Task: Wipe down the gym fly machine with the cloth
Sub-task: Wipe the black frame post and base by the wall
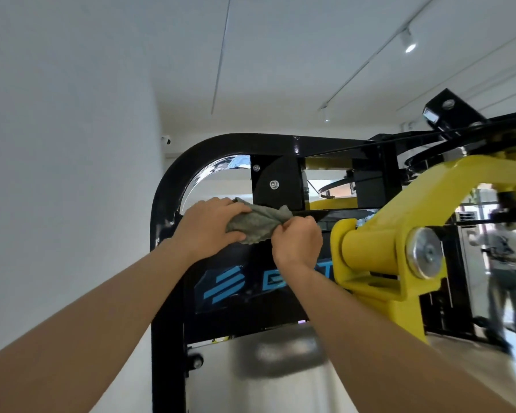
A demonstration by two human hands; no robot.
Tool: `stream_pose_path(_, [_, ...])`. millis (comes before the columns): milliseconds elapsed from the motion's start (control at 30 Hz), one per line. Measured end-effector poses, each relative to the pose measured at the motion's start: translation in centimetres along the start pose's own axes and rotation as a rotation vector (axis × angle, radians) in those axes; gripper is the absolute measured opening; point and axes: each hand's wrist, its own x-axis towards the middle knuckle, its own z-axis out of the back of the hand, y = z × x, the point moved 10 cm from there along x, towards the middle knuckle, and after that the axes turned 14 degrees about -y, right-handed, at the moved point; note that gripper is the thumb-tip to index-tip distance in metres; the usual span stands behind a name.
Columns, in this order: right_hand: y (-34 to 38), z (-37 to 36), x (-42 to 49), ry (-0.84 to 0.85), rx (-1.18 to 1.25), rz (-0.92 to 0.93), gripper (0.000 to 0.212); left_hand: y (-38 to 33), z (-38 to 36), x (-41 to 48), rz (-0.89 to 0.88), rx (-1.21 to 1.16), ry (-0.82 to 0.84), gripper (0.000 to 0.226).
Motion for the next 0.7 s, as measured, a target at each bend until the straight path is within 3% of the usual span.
stream_pose_path(133, [-1.8,-0.5,0.2,0.021,0.054,-0.125,0.021,-0.6,-2.0,1.7,0.030,-0.053,0.104,0.060])
stream_pose_path(233, [-1.8,0.2,0.0,-0.059,0.163,-0.154,0.009,-0.7,-2.4,1.7,0.037,-0.053,0.110,0.062])
stream_pose_path(267, [-1.3,0.4,-0.2,-0.084,0.221,-0.129,0.015,-0.7,-2.2,1.6,0.031,-0.036,0.096,0.062])
stream_pose_path(367, [1.5,0.4,-1.1,-0.064,0.360,0.092,0.028,-0.7,-0.8,1.0,-0.017,0.082,0.005,0.058])
stream_pose_path(500, [4.3,-1.0,-3.3,0.053,0.325,0.378,0.028,-1.0,2.0,-1.4,-0.102,0.254,-0.187,0.049])
stream_pose_path(700, [8.3,-1.5,-6.1,0.051,0.339,0.652,0.021,2.8,5.4,-7.9,-0.010,0.312,-0.460,0.046])
